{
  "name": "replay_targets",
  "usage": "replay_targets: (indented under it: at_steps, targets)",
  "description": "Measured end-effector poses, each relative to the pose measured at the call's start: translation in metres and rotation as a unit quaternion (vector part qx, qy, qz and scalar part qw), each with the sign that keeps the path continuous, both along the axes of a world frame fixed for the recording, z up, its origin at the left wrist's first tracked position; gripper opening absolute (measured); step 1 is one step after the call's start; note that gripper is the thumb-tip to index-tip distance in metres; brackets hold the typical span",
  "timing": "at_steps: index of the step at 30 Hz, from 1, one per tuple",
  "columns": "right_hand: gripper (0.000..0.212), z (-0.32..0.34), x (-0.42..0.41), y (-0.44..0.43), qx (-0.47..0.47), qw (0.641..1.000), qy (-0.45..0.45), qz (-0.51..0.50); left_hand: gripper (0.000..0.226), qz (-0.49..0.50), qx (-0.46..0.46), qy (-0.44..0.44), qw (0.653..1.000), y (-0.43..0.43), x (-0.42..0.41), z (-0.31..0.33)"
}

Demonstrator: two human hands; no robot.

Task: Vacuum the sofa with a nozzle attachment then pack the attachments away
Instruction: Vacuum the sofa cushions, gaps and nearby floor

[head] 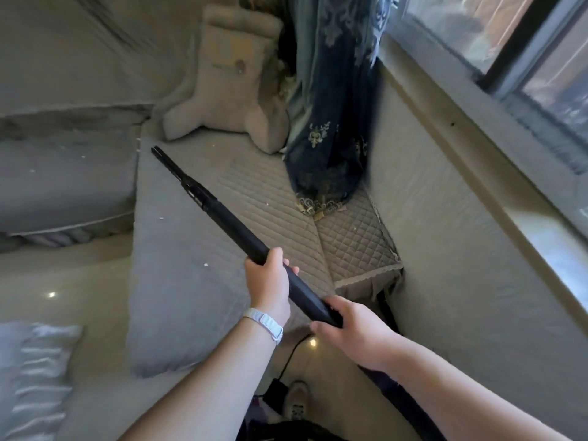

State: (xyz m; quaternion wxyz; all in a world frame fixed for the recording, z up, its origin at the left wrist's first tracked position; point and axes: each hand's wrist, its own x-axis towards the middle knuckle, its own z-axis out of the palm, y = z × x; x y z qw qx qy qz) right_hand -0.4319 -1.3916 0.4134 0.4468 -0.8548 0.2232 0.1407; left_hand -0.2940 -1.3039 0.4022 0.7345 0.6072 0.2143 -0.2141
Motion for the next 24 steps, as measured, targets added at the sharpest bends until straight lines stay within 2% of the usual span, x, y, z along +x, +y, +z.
replay_targets:
  at_steps: [2, 6, 12, 17, 24]
  targets:
    - [0.024, 0.009, -0.007, 0.016, 0.020, 0.999, -0.012, 0.025, 0.034, 0.031, -0.012, 0.003, 0.999, 0.019, -0.008, 0.012]
    - [0.022, 0.021, -0.030, 0.047, 0.052, 0.997, -0.016, 0.059, 0.016, 0.064, -0.010, 0.005, 0.998, 0.057, -0.039, 0.034]
    - [0.023, 0.034, -0.049, 0.098, 0.131, 0.989, 0.010, 0.074, 0.021, 0.107, -0.012, 0.006, 0.994, 0.121, -0.073, 0.044]
    - [0.025, 0.046, -0.056, 0.155, 0.085, 0.987, 0.013, 0.137, 0.023, 0.175, -0.016, 0.000, 0.984, 0.189, -0.093, 0.055]
    - [0.023, 0.050, -0.036, 0.261, 0.099, 0.972, 0.050, 0.208, 0.014, 0.253, -0.043, 0.008, 0.966, 0.310, -0.095, 0.057]
